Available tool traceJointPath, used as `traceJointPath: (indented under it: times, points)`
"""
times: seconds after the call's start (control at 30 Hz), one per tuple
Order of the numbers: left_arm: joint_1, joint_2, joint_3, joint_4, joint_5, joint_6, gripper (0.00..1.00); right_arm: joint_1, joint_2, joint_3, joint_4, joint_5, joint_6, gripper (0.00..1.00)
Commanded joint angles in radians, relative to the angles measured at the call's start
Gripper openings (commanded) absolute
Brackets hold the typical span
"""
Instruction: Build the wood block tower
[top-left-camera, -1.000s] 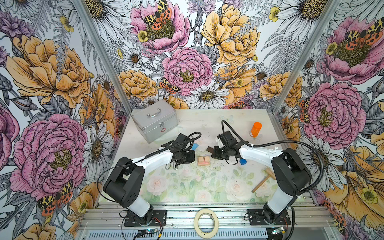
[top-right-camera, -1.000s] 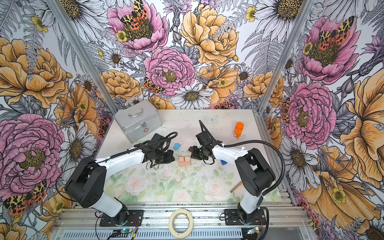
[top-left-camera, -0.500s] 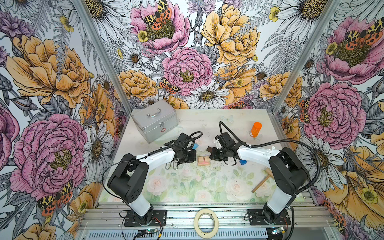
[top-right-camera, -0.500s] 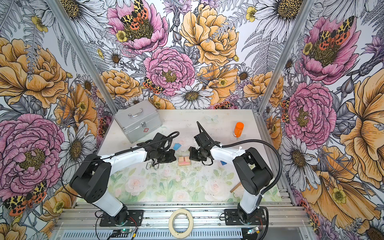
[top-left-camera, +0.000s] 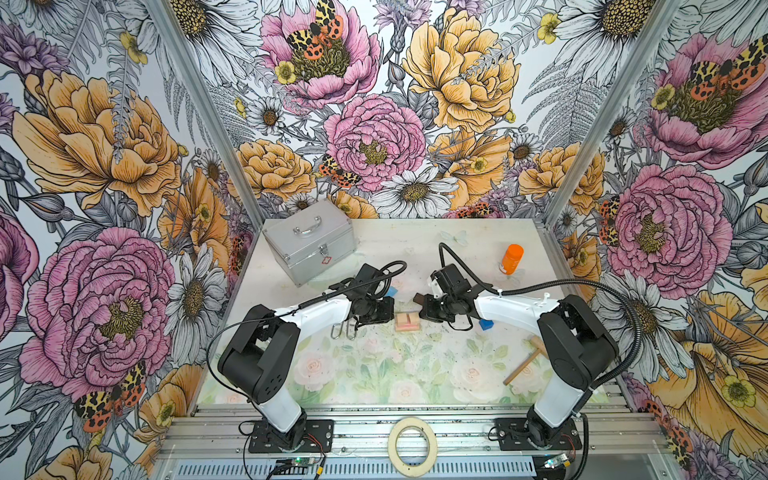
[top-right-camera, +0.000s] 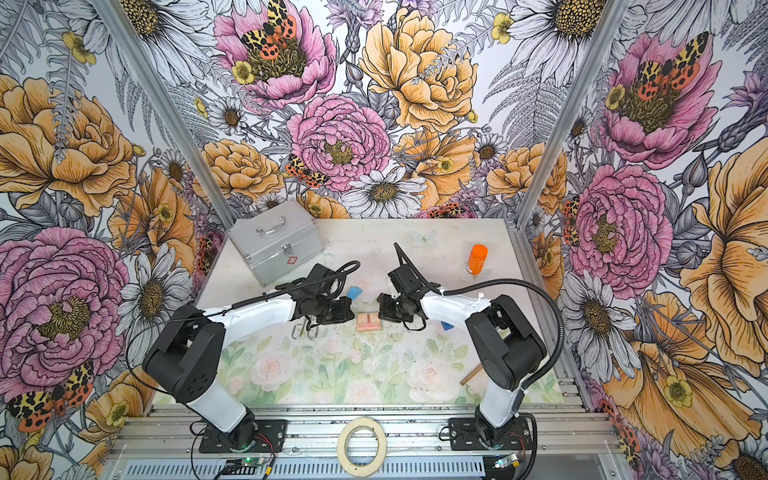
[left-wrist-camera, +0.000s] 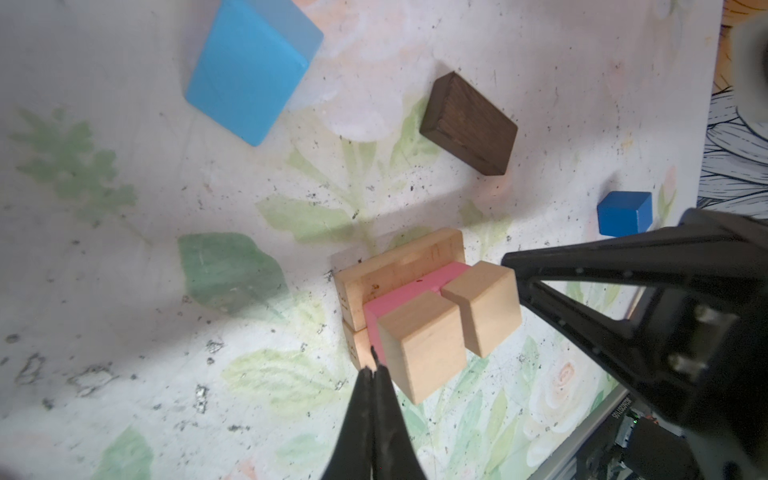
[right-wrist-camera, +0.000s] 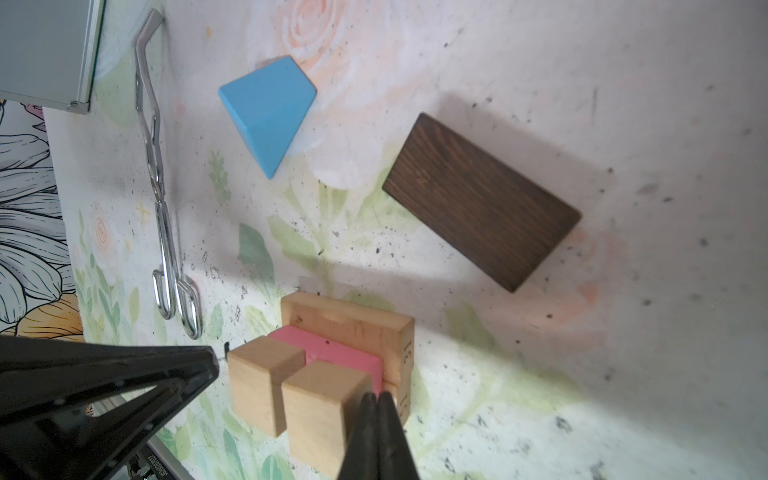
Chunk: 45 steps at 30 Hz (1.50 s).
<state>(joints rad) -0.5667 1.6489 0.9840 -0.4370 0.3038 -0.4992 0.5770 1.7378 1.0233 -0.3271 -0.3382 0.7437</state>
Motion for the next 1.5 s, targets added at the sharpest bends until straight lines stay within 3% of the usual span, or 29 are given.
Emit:
traceJointPath:
  times: [0.0,1.47]
  points:
    - [-0.006,0.017,0.033,0.026,0.028,-0.002,0.03,0.009,-0.003,-0.007,0.019,-0.004,0.011,0.00]
    - [-0.014,0.042,0.055,0.037,0.044,-0.004,0.03,0.026,-0.018,0.000,0.019,0.016,0.020,0.00]
